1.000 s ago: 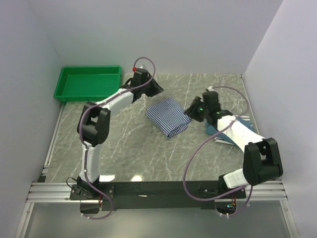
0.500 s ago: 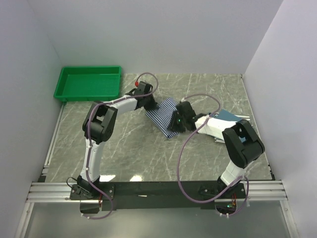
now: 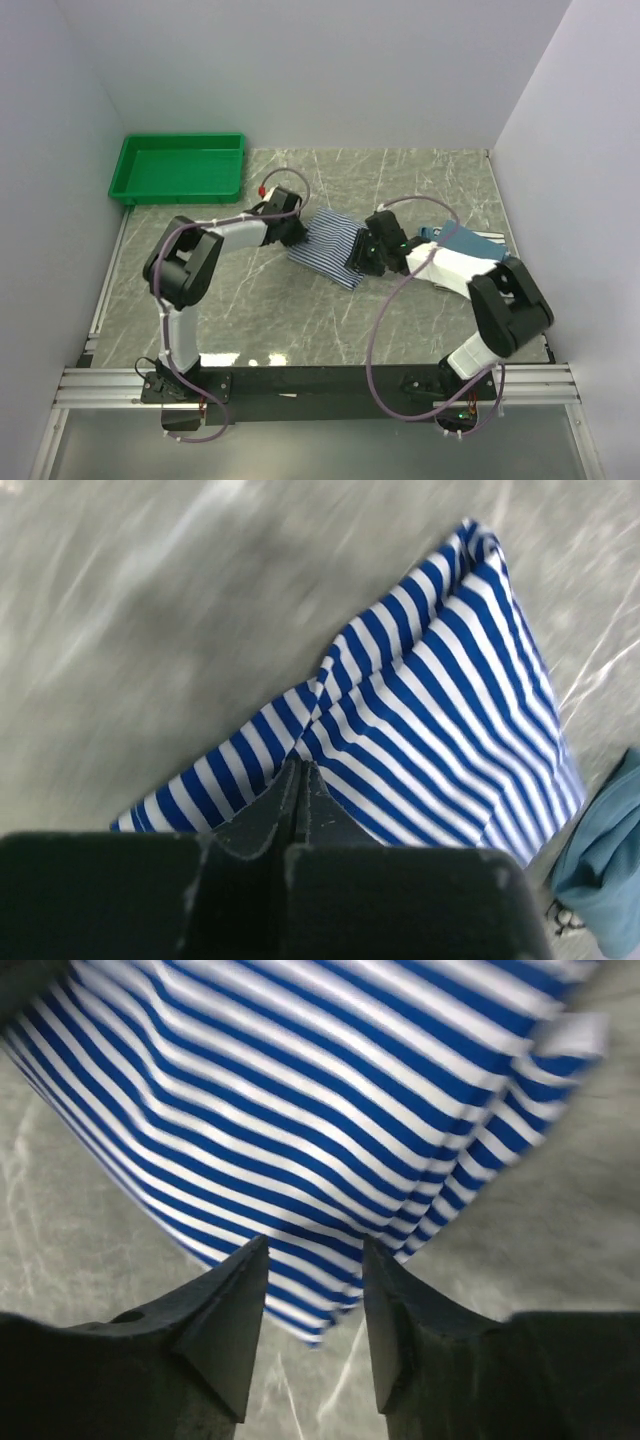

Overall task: Fold and stack the tank tops
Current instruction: Fold the tank top, then neatly place the folded tank top to the corner

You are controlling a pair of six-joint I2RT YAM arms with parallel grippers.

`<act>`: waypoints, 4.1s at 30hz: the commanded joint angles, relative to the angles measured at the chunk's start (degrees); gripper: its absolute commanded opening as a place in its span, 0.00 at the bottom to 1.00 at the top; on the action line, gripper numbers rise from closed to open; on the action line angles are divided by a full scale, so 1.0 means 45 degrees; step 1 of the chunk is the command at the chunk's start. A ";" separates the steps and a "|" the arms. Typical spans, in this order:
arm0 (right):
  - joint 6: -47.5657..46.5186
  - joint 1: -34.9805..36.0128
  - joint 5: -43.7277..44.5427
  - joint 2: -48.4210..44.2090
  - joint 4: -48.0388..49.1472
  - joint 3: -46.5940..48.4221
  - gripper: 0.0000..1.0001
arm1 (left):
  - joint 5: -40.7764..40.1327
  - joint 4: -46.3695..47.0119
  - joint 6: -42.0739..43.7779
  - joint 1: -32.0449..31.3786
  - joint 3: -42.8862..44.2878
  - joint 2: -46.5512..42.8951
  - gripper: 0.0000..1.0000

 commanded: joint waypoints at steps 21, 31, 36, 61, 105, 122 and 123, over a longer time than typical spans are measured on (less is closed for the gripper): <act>-0.0881 -0.2833 -0.2864 -0.1567 0.2970 -0.2525 0.81 | 0.0252 -0.1641 0.1931 -0.2544 -0.1364 -0.3121 0.26; -0.0686 -0.2891 -0.3176 0.0036 0.4299 -0.2545 0.81 | -0.0429 -0.2557 0.2363 -0.4129 -0.0112 -0.0563 0.19; -0.0627 -0.2891 -0.3332 0.0466 0.4495 -0.2603 0.76 | -0.0332 -0.2149 0.2265 -0.4130 -0.0638 -0.0637 0.18; -0.3458 -0.2344 0.1293 -0.1757 -0.2103 0.0539 0.00 | 0.0879 -0.4824 0.3709 -0.2646 -0.0089 -0.7485 0.24; -0.4086 -1.0917 0.3737 -0.4846 -0.5935 0.1362 0.36 | 0.2911 -0.4473 0.5292 -0.1708 -0.5053 -1.2025 0.25; -0.1917 -0.3522 0.4693 -0.6370 -0.5761 0.3392 0.92 | 0.2014 -0.4511 0.4961 -0.0829 -0.4429 -1.1674 0.29; -0.1839 -0.2491 0.4752 -0.6215 -0.5450 0.3451 0.92 | 0.1916 -0.4512 0.4825 -0.0810 -0.4389 -1.1596 0.29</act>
